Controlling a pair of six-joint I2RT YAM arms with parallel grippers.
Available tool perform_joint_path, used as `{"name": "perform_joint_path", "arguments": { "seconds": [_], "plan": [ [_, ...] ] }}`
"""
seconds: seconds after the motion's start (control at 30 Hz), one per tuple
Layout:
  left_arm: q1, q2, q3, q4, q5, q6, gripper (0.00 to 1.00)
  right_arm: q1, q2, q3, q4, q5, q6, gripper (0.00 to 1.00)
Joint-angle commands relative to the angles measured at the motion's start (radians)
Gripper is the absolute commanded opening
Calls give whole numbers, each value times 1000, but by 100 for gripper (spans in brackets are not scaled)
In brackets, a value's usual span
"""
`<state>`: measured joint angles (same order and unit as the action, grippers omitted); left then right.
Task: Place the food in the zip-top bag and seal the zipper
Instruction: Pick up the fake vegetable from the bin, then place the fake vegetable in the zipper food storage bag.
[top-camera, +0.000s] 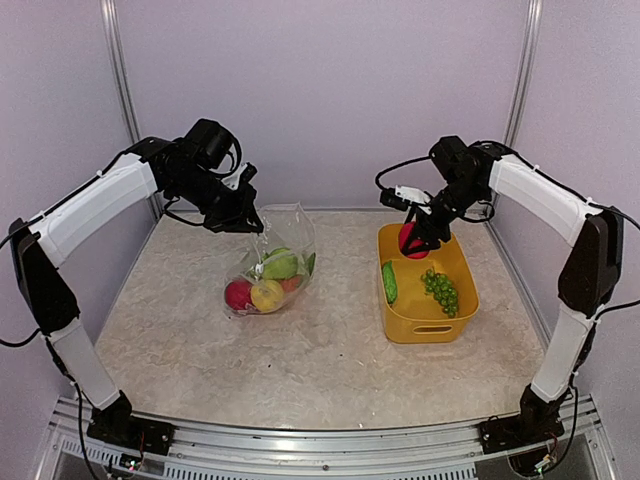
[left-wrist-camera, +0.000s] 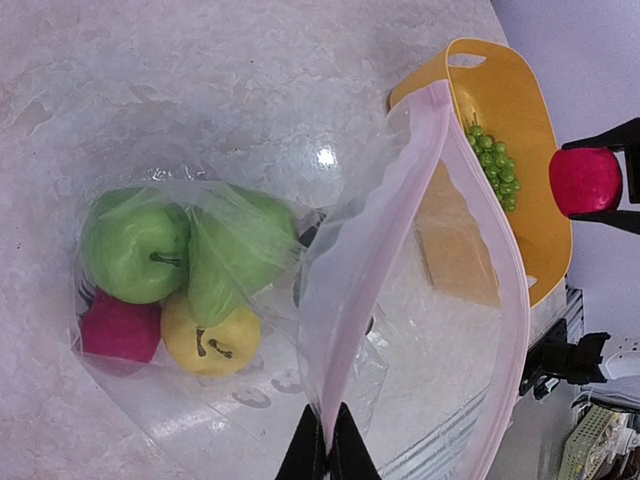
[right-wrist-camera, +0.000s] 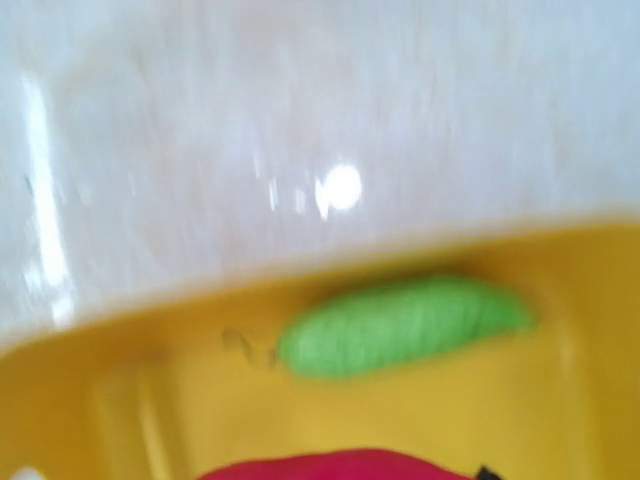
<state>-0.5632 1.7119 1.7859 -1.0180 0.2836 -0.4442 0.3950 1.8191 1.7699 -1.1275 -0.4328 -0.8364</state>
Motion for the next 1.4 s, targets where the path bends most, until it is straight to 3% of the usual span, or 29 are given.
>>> {"name": "perform_joint_path", "arguments": {
  "seconds": [0.0,0.2,0.37,0.83,1.1,1.37],
  "plan": [
    [3,-27,-3,20,-6,0,2,93,-42,104,90,-141,108,39],
    [0,-32,16,35,-5,-8,0,250,-38,196,360,-166,281,43],
    [-11,-49,23,65,1,-9,0,306,-13,196,601,-245,444,44],
    [-20,-88,10,89,-5,-3,0,371,169,178,828,-247,614,46],
    [-13,-98,-12,98,-23,-1,0,409,200,225,764,-252,589,99],
    [24,-123,-39,97,-33,9,0,403,49,203,587,-205,443,98]
  ]
}}
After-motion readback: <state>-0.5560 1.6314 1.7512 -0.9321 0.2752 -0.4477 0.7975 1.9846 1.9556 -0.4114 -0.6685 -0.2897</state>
